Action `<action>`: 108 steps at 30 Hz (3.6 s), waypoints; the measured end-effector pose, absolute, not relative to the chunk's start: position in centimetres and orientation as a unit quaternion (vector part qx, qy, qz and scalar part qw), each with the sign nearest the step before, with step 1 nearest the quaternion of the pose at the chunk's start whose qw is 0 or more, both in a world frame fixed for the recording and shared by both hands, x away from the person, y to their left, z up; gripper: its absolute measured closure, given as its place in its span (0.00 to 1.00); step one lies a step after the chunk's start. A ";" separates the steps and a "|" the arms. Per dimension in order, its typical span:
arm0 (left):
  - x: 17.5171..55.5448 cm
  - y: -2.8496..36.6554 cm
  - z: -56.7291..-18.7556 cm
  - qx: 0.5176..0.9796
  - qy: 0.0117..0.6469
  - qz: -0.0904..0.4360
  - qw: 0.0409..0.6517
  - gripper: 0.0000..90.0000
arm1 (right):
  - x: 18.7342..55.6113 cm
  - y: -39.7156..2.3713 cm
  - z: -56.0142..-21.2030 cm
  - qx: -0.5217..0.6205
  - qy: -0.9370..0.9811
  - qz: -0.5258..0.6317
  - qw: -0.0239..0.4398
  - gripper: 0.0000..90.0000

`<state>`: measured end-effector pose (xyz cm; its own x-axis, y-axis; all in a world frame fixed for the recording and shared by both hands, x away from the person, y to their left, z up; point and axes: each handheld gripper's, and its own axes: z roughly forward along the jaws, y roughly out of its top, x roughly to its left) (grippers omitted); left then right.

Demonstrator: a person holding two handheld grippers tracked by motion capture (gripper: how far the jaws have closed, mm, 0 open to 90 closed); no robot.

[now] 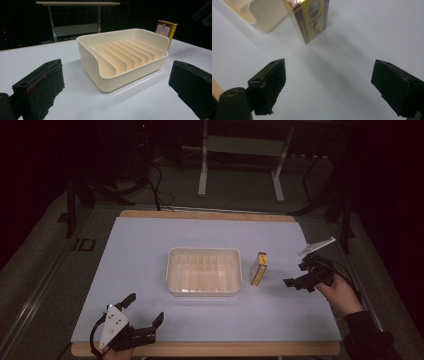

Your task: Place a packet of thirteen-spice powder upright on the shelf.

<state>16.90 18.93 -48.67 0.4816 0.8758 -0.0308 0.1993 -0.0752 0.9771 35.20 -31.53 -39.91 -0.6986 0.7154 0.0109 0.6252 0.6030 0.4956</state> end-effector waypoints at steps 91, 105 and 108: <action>17.2 17.7 -49.0 0.697 0.368 0.277 0.550 0.00 | 34.6 -21.0 -36.7 -0.017 0.998 0.068 0.003 0.18; 17.1 17.9 -49.0 0.697 0.370 0.279 0.548 0.00 | 37.1 -20.6 -35.1 0.000 0.997 0.066 0.035 0.18; 17.1 17.9 -49.0 0.696 0.371 0.278 0.548 0.00 | 37.7 -20.2 -35.1 0.003 0.997 0.063 0.040 0.18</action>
<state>17.08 17.87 -49.04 0.5697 0.8216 -0.0200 0.2117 -0.1231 0.9696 37.70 -20.24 -35.14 -0.9967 0.0112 -0.0799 0.0011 0.9921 0.1255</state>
